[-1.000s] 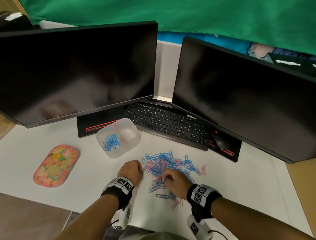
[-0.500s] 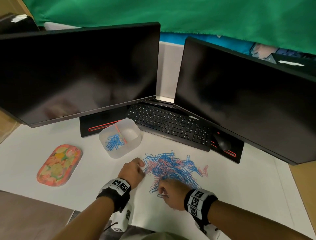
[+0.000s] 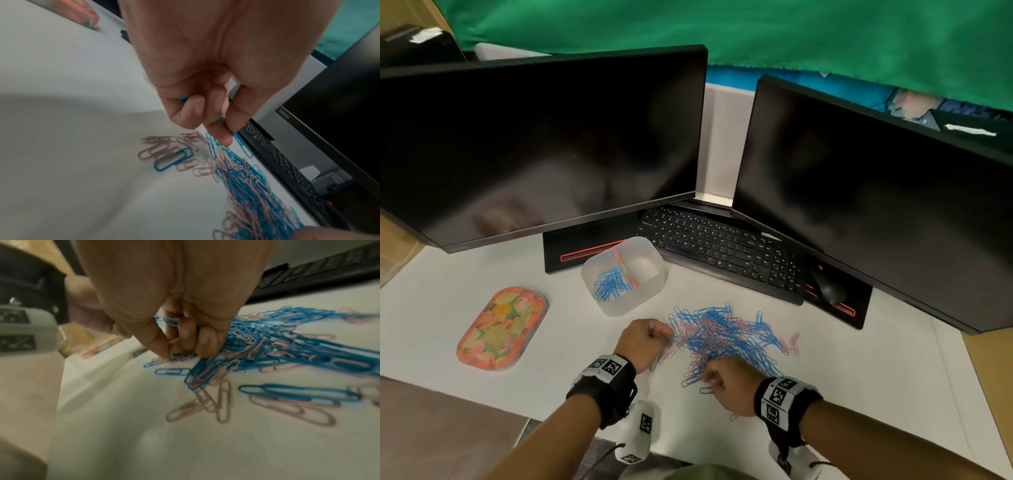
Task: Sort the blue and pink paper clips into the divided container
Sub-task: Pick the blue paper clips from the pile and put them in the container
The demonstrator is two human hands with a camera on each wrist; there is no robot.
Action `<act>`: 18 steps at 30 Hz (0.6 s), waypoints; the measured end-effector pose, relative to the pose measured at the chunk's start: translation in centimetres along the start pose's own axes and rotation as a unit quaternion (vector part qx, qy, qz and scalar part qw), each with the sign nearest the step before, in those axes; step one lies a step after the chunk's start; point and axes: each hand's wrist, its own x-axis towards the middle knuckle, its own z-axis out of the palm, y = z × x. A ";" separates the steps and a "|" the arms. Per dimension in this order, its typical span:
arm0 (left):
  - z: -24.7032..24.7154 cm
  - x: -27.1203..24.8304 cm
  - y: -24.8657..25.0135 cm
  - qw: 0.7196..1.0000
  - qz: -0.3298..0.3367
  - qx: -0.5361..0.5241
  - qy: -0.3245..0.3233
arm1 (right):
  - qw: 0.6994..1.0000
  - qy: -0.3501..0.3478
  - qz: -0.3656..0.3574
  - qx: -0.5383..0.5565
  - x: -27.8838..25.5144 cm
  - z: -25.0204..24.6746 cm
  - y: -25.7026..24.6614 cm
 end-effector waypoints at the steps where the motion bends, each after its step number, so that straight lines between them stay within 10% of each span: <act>1: 0.0 0.1 0.1 1.000 -0.010 -0.017 -0.004 | 1.000 -0.001 0.004 0.018 -0.1 -0.2 -0.1; 18: 0.1 -0.2 0.4 0.977 -0.064 -0.202 -0.026 | 0.981 -0.003 -0.075 -0.176 -0.3 0.7 -1.6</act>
